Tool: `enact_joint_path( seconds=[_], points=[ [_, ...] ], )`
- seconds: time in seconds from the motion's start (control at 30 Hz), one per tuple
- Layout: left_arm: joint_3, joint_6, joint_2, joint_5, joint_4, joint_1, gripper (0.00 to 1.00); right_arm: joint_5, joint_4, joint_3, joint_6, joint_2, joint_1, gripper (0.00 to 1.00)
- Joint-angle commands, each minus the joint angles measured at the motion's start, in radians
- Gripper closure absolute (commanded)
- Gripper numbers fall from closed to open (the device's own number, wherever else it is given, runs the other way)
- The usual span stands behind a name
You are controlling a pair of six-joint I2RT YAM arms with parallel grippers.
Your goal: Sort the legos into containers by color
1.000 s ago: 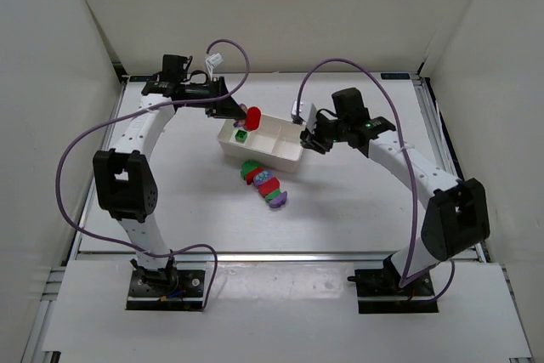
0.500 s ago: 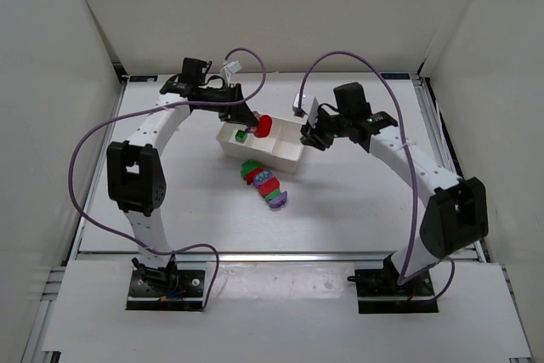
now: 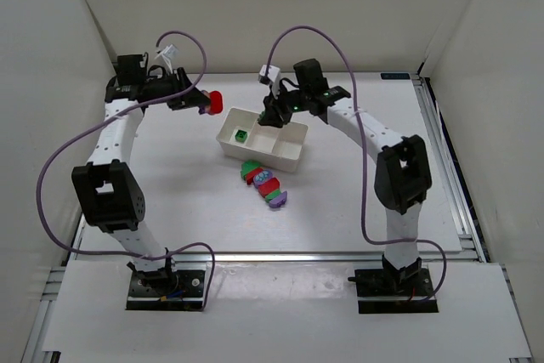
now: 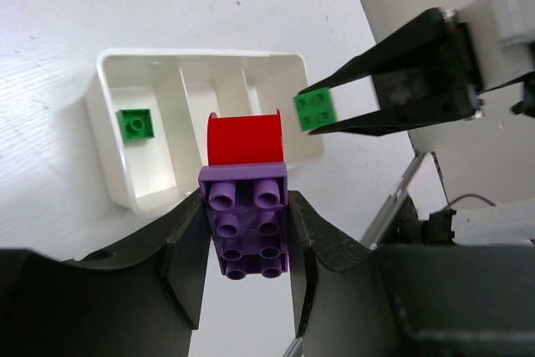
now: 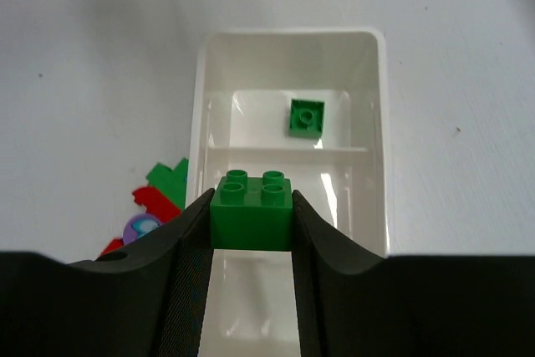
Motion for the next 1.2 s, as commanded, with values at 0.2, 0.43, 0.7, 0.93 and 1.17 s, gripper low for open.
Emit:
enact_joint_path(
  seconds=[0.2,0.43,0.7,0.93,1.17],
  points=[
    [-0.068,-0.018,-0.124,-0.027,0.023,0.058,0.89,-0.046,0.114,0.247,0.223,0.238,0.042,1.00],
    [-0.088,-0.015,-0.130,-0.030,0.022,0.067,0.88,-0.020,0.120,0.371,0.228,0.373,0.064,0.98],
    [-0.093,-0.013,-0.124,-0.028,0.022,0.070,0.88,-0.009,0.077,0.465,0.179,0.462,0.091,0.52],
    [-0.085,-0.011,-0.102,-0.007,0.022,0.070,0.86,0.020,0.068,0.491,0.168,0.470,0.099,0.29],
    [-0.062,0.012,-0.068,0.091,0.028,0.070,0.83,-0.041,0.016,0.367,-0.005,0.309,0.081,0.23]
  ],
)
